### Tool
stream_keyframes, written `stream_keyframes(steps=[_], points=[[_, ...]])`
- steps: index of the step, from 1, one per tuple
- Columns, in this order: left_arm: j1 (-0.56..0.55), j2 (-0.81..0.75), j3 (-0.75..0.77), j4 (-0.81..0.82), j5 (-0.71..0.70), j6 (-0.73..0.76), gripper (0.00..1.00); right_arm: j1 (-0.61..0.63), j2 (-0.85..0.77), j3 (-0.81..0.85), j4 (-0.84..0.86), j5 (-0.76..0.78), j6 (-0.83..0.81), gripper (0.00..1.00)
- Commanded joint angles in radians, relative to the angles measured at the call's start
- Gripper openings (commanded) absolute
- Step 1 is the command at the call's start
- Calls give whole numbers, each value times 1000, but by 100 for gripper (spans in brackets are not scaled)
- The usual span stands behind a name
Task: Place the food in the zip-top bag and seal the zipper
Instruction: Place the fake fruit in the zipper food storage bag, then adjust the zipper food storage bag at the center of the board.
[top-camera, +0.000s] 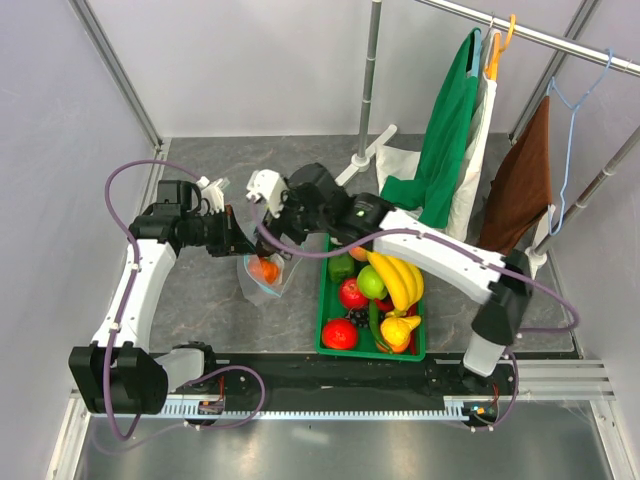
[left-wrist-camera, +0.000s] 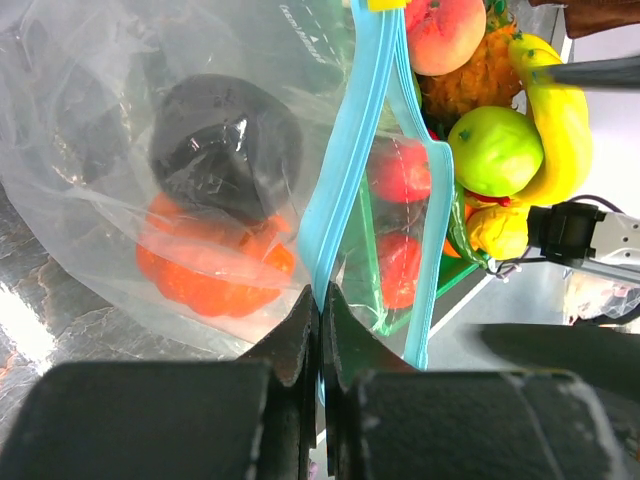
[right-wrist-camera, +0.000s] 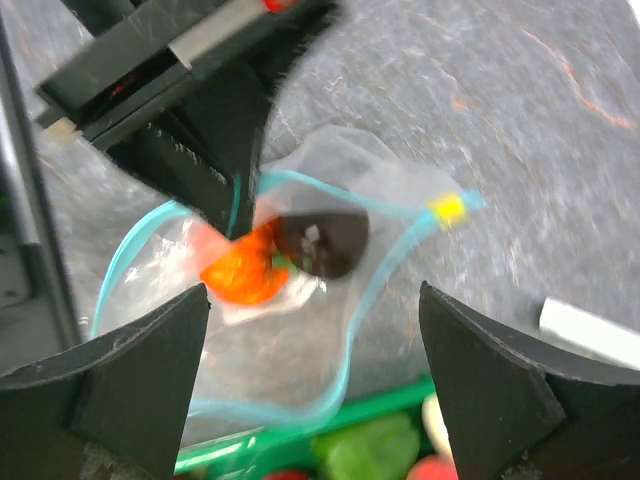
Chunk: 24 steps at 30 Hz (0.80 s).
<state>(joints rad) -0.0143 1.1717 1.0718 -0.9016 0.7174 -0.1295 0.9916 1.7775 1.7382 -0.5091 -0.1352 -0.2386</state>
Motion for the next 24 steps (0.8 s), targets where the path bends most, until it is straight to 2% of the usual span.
stream_keyframes(steps=[1, 4, 8, 11, 14, 16, 17, 19, 20, 21, 24], points=[[5, -10, 11, 18, 42, -19, 2, -56, -124, -94, -12, 8, 194, 93], [5, -14, 16, 18, 42, -19, 2, -96, -136, -163, -11, 25, 281, 92], [5, -17, 17, 15, 34, -18, 2, -148, -113, -200, -12, -95, 363, 90], [5, -26, 13, 13, 36, -13, 2, -148, -92, -209, -2, -122, 384, 87], [5, -35, 10, 12, 33, -9, 2, -148, -61, -206, 10, -161, 407, 84], [5, -41, 10, 9, 28, -4, 2, -149, -47, -201, 23, -193, 420, 77], [5, -41, 10, 7, 25, -2, 2, -148, -35, -201, 26, -202, 421, 71], [5, -46, 11, 0, 19, 5, 2, -148, -24, -194, 21, -236, 427, 45], [5, -50, 22, -6, 17, 8, 2, -148, -23, -189, 15, -251, 424, 28], [5, -52, 36, -16, 14, 20, 2, -148, -26, -172, 11, -262, 424, 2], [-4, -63, 167, -80, -33, 74, 2, -150, -56, -77, -17, -302, 459, 0]])
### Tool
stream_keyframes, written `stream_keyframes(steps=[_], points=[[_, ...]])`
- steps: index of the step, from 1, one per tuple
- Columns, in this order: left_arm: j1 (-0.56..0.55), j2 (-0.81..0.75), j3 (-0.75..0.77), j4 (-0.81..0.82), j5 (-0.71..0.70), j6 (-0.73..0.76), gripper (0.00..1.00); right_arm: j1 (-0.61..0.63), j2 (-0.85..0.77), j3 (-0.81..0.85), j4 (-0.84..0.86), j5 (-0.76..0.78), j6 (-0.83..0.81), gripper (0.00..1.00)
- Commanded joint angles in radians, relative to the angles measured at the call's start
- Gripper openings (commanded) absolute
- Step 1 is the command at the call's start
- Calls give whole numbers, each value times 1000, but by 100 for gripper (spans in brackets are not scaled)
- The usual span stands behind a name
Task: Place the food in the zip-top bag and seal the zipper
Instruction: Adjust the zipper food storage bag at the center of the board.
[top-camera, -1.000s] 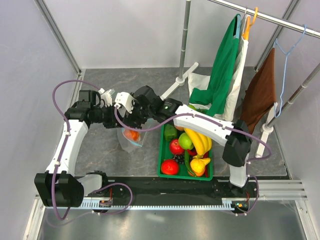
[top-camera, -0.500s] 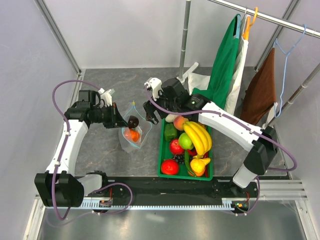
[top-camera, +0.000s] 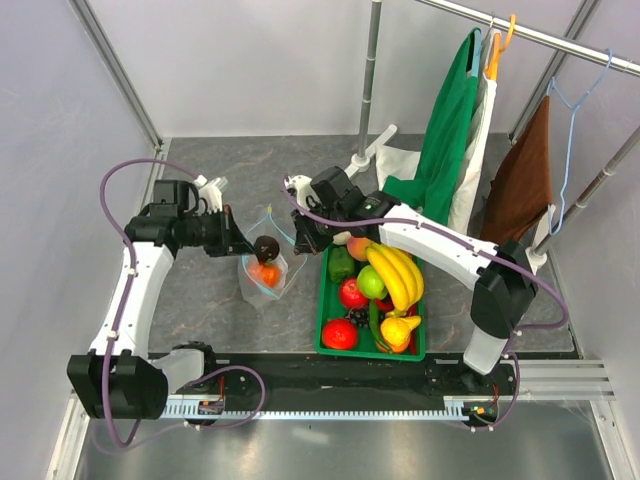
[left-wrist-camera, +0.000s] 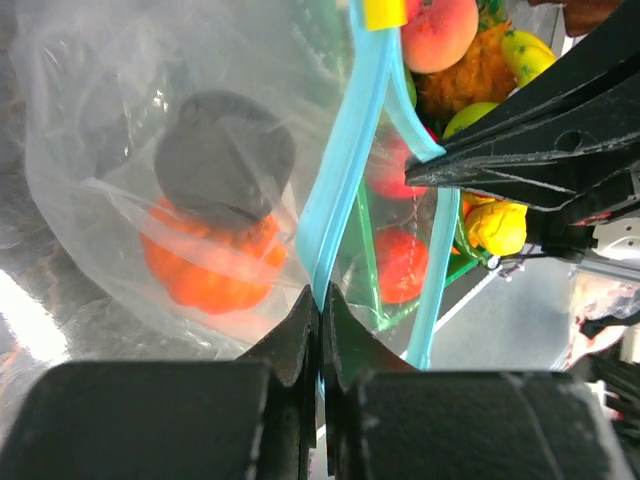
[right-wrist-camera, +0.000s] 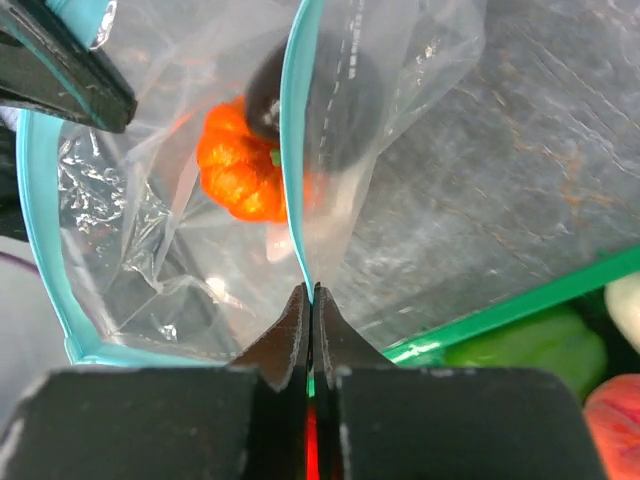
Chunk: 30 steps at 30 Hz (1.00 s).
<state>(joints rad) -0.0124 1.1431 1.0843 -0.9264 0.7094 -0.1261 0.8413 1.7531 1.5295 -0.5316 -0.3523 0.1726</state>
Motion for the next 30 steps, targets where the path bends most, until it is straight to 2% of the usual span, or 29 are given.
stream_keyframes(steps=[1, 4, 8, 14, 17, 21, 22, 25, 26, 28, 30], points=[[-14, -34, 258, -105, -124, 83, 2, 1, -49, 164, 7, -126, 63, 0], [-20, -22, 400, -188, -300, 123, 2, 1, -73, 247, 15, -110, 113, 0], [-21, 16, 431, -271, -458, 177, 2, 1, -52, 247, -31, -125, 117, 0], [-21, 4, 341, -261, -387, 165, 2, 2, -1, 199, -18, -134, 127, 0], [-21, 20, 313, -250, -372, 146, 2, 1, 16, 193, -31, -114, 84, 0], [-21, 24, 281, -209, -266, 99, 2, -8, 31, 204, -59, -44, 15, 0], [-21, 26, 269, -200, -257, 89, 2, -22, 34, 207, -62, -43, -10, 3], [-21, 40, 243, -166, -234, 54, 2, -48, 37, 216, -82, -11, -41, 37], [-21, 49, 236, -164, -228, 42, 2, -56, 34, 219, -99, -13, -68, 60], [-21, 63, 226, -158, -218, 39, 2, -74, 7, 216, -117, -17, -105, 81], [-21, 73, 224, -155, -214, 39, 2, -85, -45, 207, -160, -25, -203, 86]])
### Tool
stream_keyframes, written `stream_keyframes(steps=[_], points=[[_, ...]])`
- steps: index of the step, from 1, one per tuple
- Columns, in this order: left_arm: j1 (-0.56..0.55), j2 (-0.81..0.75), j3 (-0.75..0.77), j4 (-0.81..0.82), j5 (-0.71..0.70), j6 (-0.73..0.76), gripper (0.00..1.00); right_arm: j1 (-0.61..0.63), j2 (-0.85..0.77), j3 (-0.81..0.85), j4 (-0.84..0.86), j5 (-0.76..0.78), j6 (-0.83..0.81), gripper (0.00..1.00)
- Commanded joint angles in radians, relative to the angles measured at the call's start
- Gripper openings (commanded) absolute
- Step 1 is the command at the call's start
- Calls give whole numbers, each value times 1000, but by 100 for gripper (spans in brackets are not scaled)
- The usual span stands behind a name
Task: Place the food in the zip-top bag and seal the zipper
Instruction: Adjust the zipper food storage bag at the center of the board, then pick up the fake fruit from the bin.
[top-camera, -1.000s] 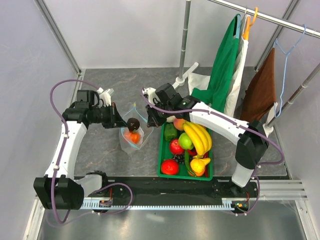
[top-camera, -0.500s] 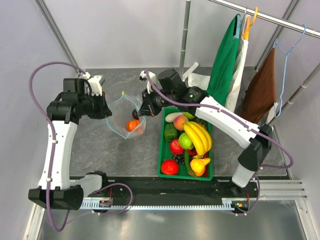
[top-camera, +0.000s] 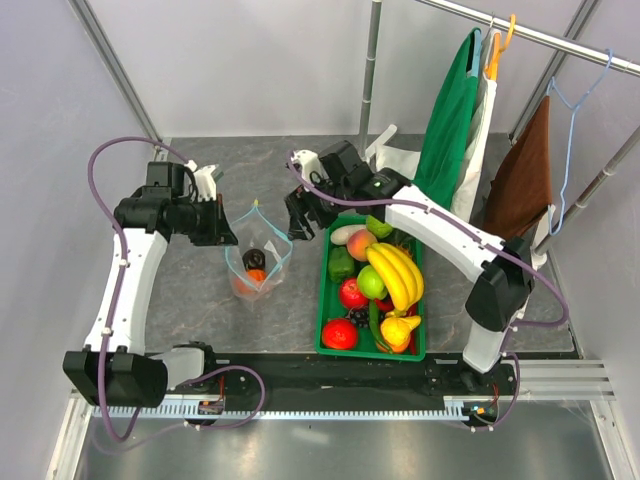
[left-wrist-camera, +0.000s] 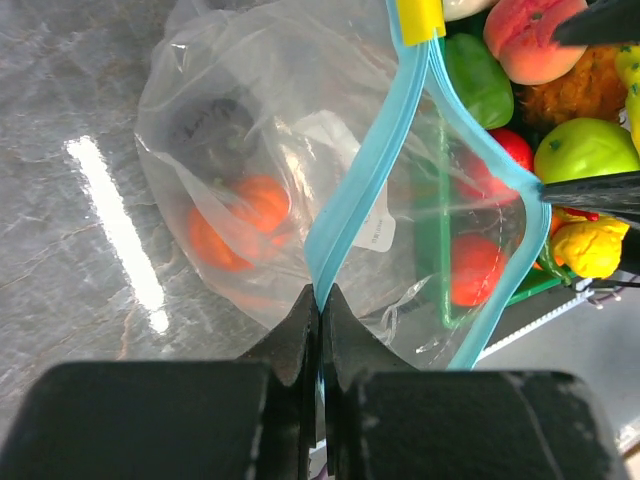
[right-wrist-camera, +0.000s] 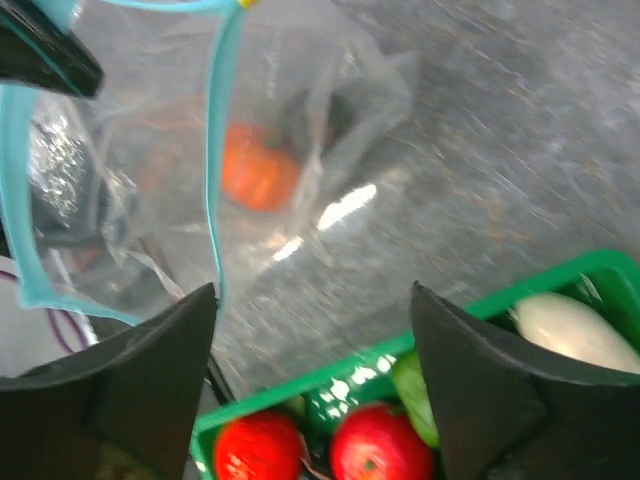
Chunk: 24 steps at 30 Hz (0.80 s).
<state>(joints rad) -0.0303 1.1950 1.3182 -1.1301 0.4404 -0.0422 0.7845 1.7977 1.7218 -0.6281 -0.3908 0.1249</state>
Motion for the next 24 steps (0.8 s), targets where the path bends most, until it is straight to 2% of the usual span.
stream_keyframes(steps=[1, 4, 7, 8, 9, 10, 11, 12, 13, 15, 21, 24], points=[[-3, 25, -10, 50, 61, -47, 2, -27, -115, -13, -74, 1, -189, 90], [-3, 25, -13, 56, 70, -48, 2, -27, -216, -80, -131, -38, -382, 94], [-3, 21, -16, 55, 72, -47, 2, -11, -280, -114, -263, -62, -574, 95], [-3, 18, -19, 55, 75, -47, 2, -1, -297, -123, -354, -80, -624, 95], [-3, 18, -22, 56, 75, -47, 2, 42, -308, -139, -396, -80, -737, 95], [-3, 17, -22, 56, 77, -47, 2, 65, -325, -203, -438, -73, -776, 95], [-3, 14, -23, 59, 77, -47, 2, 109, -374, -250, -435, -59, -819, 94], [-3, 12, -24, 59, 80, -48, 2, 122, -406, -365, -412, -50, -855, 93], [-3, 12, -25, 59, 81, -48, 2, 134, -437, -419, -339, -36, -855, 94], [-3, 8, -25, 59, 80, -48, 2, 183, -478, -479, -311, 33, -870, 94], [-3, -12, -43, 56, 69, -42, 2, 229, -408, -341, -560, 56, -1034, 91], [-3, -15, -37, 53, 70, -41, 2, 259, -469, -381, -682, 62, -1114, 90]])
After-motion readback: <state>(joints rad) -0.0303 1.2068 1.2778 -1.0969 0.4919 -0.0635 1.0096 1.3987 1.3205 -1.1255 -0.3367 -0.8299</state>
